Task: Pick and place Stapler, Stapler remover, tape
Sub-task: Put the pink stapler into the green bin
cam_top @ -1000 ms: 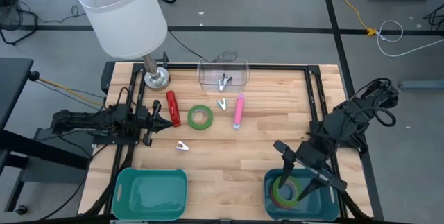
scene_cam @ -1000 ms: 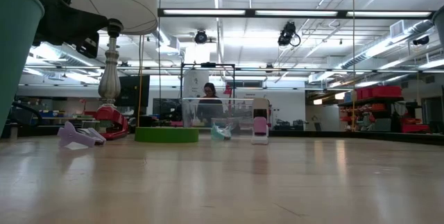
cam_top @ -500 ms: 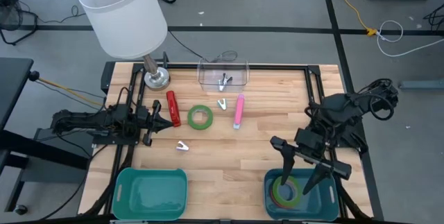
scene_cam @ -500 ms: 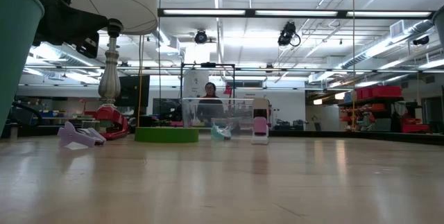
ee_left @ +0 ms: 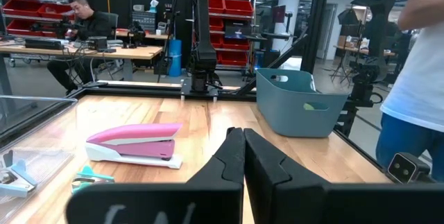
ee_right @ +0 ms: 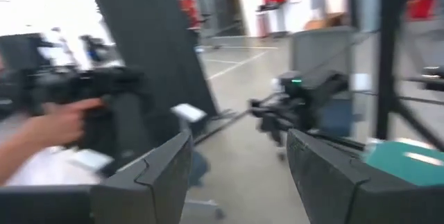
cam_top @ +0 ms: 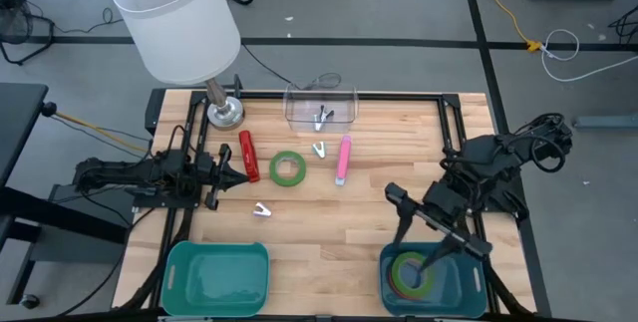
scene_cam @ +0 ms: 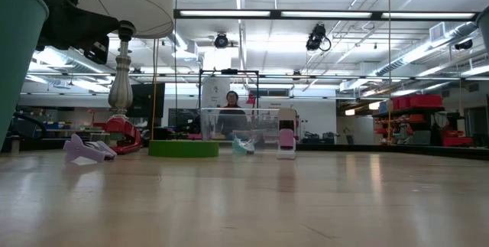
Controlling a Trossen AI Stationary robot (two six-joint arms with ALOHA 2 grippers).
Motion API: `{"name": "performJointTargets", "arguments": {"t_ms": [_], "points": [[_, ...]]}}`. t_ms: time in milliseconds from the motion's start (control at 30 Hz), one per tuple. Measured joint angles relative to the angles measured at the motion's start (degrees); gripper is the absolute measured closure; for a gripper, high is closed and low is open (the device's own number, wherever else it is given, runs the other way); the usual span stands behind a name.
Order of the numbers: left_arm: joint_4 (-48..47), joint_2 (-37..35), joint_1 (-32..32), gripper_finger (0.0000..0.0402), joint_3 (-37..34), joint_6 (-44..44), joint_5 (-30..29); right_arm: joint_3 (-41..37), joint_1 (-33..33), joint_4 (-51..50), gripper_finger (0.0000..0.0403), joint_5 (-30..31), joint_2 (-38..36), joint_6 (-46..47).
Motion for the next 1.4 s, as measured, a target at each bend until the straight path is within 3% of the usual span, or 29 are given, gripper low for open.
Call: {"name": "performJointTargets", "arguments": {"t_ms": [433,567,1100,1400], "points": [[0.0,0.0,0.0,0.0399,0.0,0.0,0.0,0.0,-2.2,-15.4,0.0168,31.1,0.0,-9.6],[0.0,0.0,0.0,0.0399,0.0,0.0,0.0,0.0,-4.7,-20.2,0.0168,37.0,0.0,-10.6],[0.0,0.0,0.0,0.0399,0.0,0.0,0.0,-0.1,-18.0,-34.1,0.0168,38.7,3.8,-8.9],[0.0,0.0,0.0,0.0399,0.0,0.0,0.0,-0.1,-22.5,-35.1,0.0168,38.4,8.5,-25.1]]}}
